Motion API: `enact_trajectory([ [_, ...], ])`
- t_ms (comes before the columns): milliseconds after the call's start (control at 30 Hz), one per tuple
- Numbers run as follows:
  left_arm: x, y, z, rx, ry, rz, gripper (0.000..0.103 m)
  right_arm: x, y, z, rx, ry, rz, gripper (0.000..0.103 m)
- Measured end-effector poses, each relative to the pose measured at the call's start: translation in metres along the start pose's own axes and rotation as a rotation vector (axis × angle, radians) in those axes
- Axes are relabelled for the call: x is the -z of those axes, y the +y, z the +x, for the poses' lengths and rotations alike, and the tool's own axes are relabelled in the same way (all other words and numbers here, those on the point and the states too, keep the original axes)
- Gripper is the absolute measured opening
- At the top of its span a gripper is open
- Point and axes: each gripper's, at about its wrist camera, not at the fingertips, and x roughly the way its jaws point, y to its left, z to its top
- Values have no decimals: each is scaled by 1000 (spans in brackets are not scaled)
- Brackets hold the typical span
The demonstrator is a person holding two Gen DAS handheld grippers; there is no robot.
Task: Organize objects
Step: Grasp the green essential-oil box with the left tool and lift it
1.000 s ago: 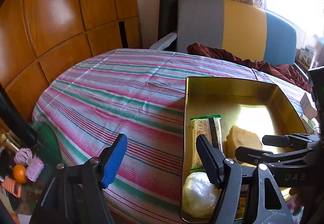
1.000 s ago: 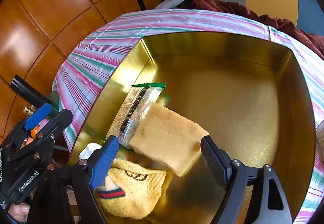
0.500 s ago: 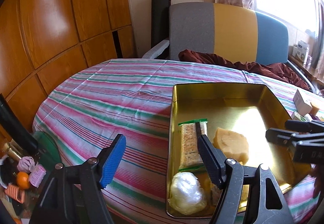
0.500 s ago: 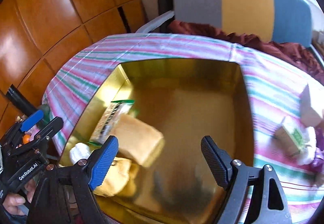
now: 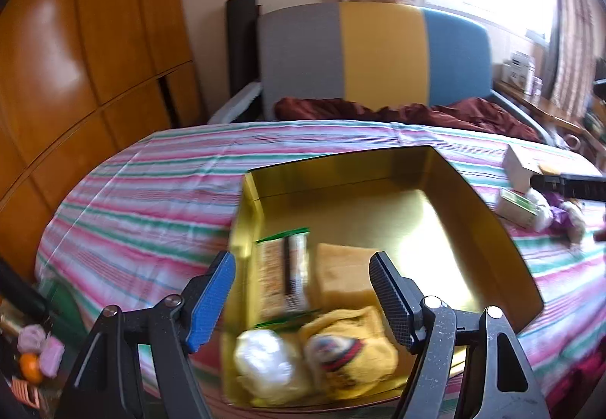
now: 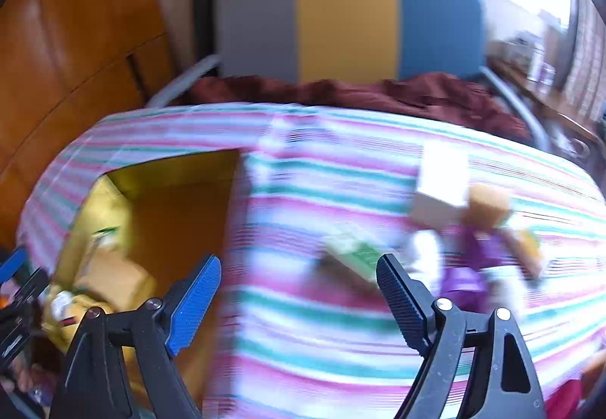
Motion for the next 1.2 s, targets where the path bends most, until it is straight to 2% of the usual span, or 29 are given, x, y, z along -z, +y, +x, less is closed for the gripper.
enact_trajectory([
  [200, -10, -35, 2, 77, 7, 56, 74, -12, -91, -12, 163, -49, 162, 86],
  [300, -18, -55, 2, 108, -3, 95, 74, -6, -139, -14, 253, -77, 272, 86],
  [367, -24, -74, 2, 129, -13, 133, 74, 3, -166, -13, 267, -77, 371, 86],
  [467, -36, -99, 9, 179, 8, 167, 74, 13, -195, -8, 198, -31, 537, 86],
  [667, -63, -156, 24, 366, 117, 159, 74, 14, -189, -9, 141, -16, 520, 86],
  [833, -80, -208, 44, 447, 196, 152, 74, 11, -183, -12, 115, -27, 484, 86],
  [1000, -85, -243, 92, 442, 359, 84, 76, 13, -191, -11, 66, -21, 518, 86],
  [1067, -85, -246, 107, 419, 405, 69, 78, 13, -195, -10, 50, -16, 533, 86],
  [1200, -86, -265, 123, 355, 389, 201, 87, 14, -198, -6, 26, 2, 551, 86],
])
